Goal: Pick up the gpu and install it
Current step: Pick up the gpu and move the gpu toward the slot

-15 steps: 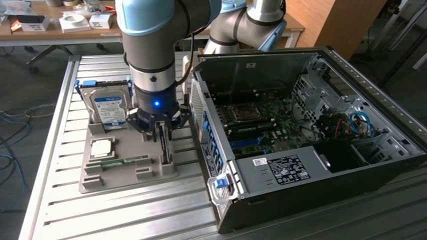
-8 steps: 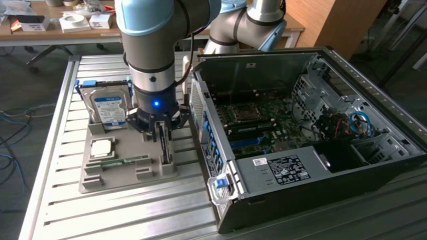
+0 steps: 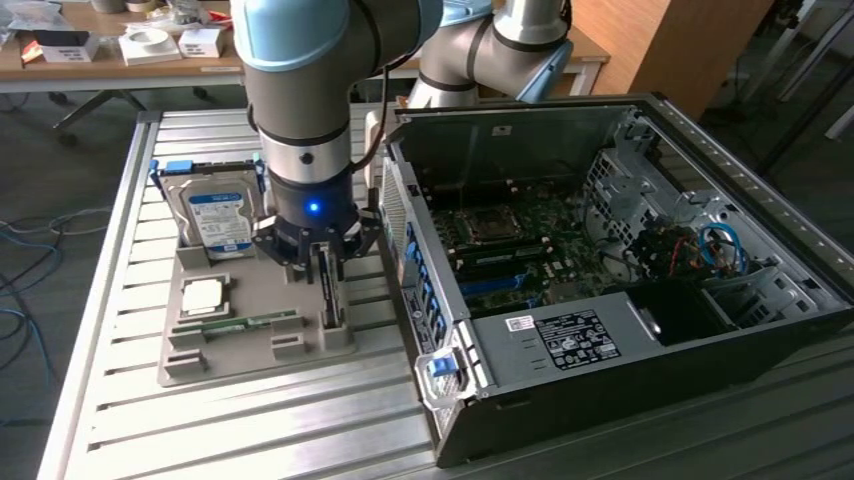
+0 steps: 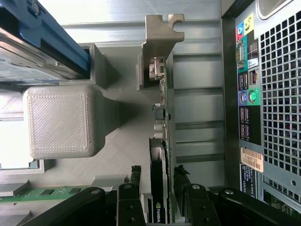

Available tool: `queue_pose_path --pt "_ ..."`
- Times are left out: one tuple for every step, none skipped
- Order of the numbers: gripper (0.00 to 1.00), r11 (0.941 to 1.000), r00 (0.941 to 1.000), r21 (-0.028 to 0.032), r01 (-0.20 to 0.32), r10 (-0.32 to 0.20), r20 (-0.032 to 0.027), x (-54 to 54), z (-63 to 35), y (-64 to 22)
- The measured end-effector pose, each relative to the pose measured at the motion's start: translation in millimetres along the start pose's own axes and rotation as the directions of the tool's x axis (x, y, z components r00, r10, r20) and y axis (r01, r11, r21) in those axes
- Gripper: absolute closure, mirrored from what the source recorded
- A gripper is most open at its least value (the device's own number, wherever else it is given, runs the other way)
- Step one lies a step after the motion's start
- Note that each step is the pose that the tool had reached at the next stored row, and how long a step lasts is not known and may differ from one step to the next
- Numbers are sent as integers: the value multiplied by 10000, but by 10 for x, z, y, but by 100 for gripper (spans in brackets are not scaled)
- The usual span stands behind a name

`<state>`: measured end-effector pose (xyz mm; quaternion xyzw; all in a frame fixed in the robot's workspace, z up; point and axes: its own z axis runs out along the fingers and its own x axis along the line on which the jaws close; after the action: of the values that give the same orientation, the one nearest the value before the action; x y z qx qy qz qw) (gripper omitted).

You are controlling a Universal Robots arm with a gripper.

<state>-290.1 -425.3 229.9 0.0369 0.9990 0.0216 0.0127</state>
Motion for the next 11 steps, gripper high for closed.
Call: queue_pose_path --pt "58 10000 10000 1 2 -2 -1 -3 0 0" --pt "58 10000 10000 0 1 -1 0 -3 0 0" --pt "58 10000 10000 0 0 0 0 -3 0 0" --pt "58 10000 10000 1 0 0 -1 -2 0 0" --pt "58 10000 10000 0 -1 1 0 -2 0 0" --pt "58 10000 10000 1 -1 1 0 -2 0 0" --pt "58 10000 10000 1 -1 1 0 -2 0 0" --pt "58 10000 10000 0 -1 1 0 -2 0 0" --pt "58 10000 10000 1 -1 1 0 -2 1 0" --pt "58 10000 10000 1 0 0 0 -2 1 0" --pt "58 10000 10000 1 -1 1 -1 -2 1 0"
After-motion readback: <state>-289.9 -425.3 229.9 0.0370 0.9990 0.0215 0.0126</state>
